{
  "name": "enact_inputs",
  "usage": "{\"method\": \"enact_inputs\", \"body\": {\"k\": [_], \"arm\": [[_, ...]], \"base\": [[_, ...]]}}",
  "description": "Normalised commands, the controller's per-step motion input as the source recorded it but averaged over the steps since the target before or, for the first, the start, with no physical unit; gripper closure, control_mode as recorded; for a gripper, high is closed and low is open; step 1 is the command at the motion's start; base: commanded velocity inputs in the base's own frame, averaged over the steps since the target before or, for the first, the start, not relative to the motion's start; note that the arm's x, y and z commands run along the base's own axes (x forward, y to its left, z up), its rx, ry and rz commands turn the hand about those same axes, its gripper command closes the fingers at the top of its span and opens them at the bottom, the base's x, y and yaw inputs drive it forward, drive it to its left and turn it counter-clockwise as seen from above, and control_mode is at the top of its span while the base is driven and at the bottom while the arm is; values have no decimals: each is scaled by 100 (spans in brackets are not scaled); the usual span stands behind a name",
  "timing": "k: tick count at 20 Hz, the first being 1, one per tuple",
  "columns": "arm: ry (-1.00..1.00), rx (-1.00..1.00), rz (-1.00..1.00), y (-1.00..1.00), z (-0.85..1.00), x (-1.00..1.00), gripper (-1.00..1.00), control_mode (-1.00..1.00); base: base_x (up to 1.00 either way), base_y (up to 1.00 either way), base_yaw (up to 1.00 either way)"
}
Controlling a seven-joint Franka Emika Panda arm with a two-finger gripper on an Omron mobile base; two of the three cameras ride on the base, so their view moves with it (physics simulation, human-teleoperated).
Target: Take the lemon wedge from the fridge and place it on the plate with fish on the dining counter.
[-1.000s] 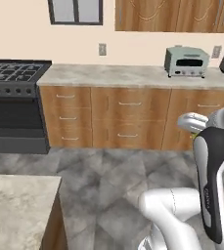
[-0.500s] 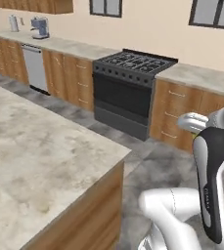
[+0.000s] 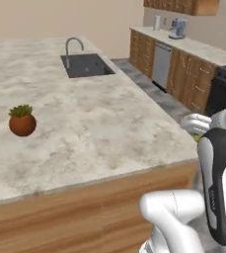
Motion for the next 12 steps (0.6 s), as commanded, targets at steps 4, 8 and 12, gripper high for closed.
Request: {"method": "enact_inputs", "body": {"k": [4, 8, 12], "arm": [[0, 0, 0, 0, 0, 0, 100, 100], [0, 0, 0, 0, 0, 0, 100, 100], [0, 0, 0, 0, 0, 0, 100, 100]], "base": [[-18, 100, 61], [-1, 100, 45], [7, 100, 29]]}}
